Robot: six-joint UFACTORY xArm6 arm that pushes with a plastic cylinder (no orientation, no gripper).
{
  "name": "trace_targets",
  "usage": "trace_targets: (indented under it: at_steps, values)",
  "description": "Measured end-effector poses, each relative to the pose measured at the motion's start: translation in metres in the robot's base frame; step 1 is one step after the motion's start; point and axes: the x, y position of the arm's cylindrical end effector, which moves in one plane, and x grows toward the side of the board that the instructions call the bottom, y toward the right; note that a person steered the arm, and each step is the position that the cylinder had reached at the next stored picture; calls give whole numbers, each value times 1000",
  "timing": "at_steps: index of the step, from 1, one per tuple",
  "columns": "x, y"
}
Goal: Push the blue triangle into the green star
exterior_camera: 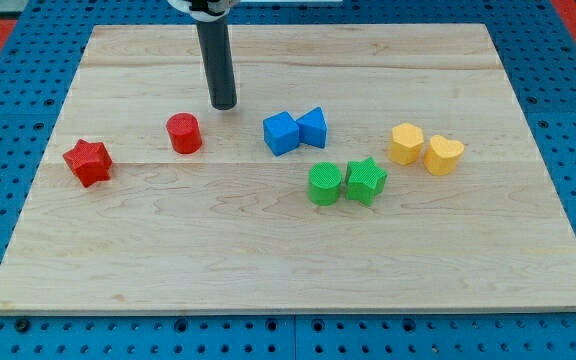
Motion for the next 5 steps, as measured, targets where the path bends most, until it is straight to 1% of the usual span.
trace_targets:
  at_steps: [1,2,3,4,5]
  values:
    - [-2,0]
    - [15,72]
    - [42,115]
    - [56,150]
    - [78,188]
